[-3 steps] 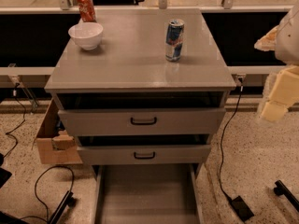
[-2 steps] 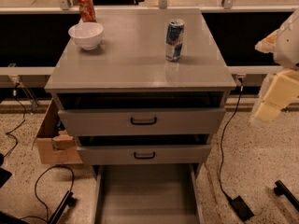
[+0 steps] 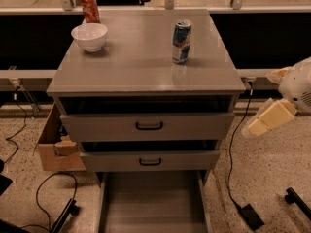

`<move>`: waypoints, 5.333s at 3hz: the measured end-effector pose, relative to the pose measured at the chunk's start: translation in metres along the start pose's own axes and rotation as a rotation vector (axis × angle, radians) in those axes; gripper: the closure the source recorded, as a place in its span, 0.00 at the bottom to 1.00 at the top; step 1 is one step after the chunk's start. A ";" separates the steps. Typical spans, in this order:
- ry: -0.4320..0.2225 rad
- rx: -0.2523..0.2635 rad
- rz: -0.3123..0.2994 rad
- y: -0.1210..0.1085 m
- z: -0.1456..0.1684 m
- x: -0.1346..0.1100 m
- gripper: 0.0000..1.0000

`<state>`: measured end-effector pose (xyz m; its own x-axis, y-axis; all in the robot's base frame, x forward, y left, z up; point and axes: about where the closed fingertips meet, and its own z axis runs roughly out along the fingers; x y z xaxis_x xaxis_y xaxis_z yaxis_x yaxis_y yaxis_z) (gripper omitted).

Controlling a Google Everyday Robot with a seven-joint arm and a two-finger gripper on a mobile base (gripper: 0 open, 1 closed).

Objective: Place redbull can into bottom drawer

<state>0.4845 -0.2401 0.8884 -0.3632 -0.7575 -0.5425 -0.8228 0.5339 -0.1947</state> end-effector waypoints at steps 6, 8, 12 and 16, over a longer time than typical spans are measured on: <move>-0.597 0.238 0.084 -0.142 0.047 -0.113 0.00; -0.836 0.128 0.158 -0.152 0.106 -0.186 0.00; -0.924 0.127 0.177 -0.189 0.177 -0.231 0.64; -0.890 0.121 0.009 -0.050 0.003 -0.183 1.00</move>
Offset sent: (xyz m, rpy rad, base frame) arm 0.1809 -0.0140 0.0740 0.3592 -0.5678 -0.1256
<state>0.5937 -0.1272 0.9955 0.1458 -0.2085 -0.9671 -0.7515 0.6125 -0.2453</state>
